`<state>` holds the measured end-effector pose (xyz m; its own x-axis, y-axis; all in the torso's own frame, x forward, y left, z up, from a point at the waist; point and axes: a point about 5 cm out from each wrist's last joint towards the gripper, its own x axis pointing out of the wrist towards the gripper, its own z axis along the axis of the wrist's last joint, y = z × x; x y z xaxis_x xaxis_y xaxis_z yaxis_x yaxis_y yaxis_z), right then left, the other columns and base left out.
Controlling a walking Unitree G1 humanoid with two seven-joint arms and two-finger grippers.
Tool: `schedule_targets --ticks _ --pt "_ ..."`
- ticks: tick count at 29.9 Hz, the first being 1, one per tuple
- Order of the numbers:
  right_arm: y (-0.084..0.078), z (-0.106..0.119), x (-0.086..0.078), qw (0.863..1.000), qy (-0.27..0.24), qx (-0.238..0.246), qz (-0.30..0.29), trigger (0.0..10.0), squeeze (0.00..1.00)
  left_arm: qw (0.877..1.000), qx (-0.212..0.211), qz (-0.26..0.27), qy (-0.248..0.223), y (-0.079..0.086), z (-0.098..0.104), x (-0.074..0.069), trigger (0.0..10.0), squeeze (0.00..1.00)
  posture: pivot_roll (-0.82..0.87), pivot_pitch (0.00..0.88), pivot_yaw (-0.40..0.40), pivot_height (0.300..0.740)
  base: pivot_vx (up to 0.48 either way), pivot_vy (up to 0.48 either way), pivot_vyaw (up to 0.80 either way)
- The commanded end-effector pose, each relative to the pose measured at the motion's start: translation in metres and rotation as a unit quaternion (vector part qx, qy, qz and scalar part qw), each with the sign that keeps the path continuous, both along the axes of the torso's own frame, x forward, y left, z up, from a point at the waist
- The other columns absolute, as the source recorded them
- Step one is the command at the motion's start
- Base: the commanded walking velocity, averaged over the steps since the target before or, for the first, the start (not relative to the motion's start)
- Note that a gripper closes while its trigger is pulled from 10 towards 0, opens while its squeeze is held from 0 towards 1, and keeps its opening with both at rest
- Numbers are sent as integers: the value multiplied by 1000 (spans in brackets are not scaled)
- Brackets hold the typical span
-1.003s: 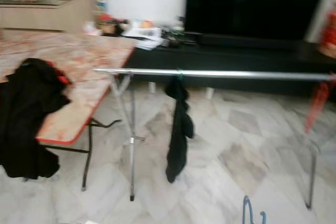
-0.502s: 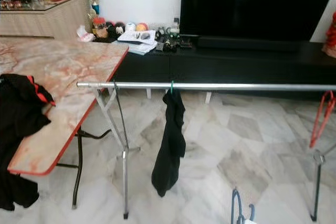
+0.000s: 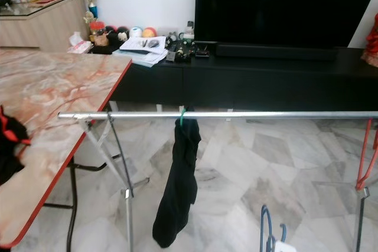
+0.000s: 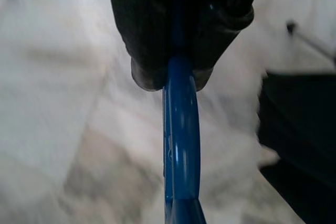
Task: Hang hanger
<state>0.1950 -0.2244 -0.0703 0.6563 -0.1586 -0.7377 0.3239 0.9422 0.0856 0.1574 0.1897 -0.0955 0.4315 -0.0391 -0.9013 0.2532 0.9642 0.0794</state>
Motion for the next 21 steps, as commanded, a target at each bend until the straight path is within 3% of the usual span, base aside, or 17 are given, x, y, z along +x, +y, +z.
schedule_targets --ticks 1,2,3,5,6,9,14,16,21 --pt "9 7 14 1000 -30 3 -1 10000 0 1000 6 -1 25 3 -5 -14 10000 0 48 18 -21 740 0 0 0" --pt "9 7 14 1000 -30 3 -1 10000 0 1000 6 -1 25 3 -5 -14 10000 0 48 18 -21 740 0 0 0" --pt "8 17 29 998 -59 -2 -4 10000 0 1000 6 -2 25 3 -5 -14 10000 0 48 18 -20 740 0 0 0" --pt "8 24 41 997 -79 -4 -4 10000 0 1000 6 -2 25 2 -5 -14 10000 0 48 18 -20 740 0 0 0" --pt "7 35 55 995 -104 -6 -4 10000 0 1000 6 -2 25 2 -5 -14 10000 0 48 18 -20 740 0 0 0" --pt "8 43 66 992 -123 -4 -3 10000 0 1000 6 -2 25 3 -5 -14 10000 0 44 13 -20 740 0 0 0" --pt "13 44 69 993 -120 -2 15 10000 0 1000 10 -7 24 3 -5 -13 10000 0 48 8 -23 740 0 0 0" --pt "21 39 64 993 -111 -2 28 10000 0 1000 12 -13 26 1 -7 -19 10000 0 52 7 -21 740 0 -345 0" --pt "23 36 61 993 -113 -4 32 10000 0 999 12 -15 28 1 -8 -22 10000 0 47 3 -20 740 0 -403 0"
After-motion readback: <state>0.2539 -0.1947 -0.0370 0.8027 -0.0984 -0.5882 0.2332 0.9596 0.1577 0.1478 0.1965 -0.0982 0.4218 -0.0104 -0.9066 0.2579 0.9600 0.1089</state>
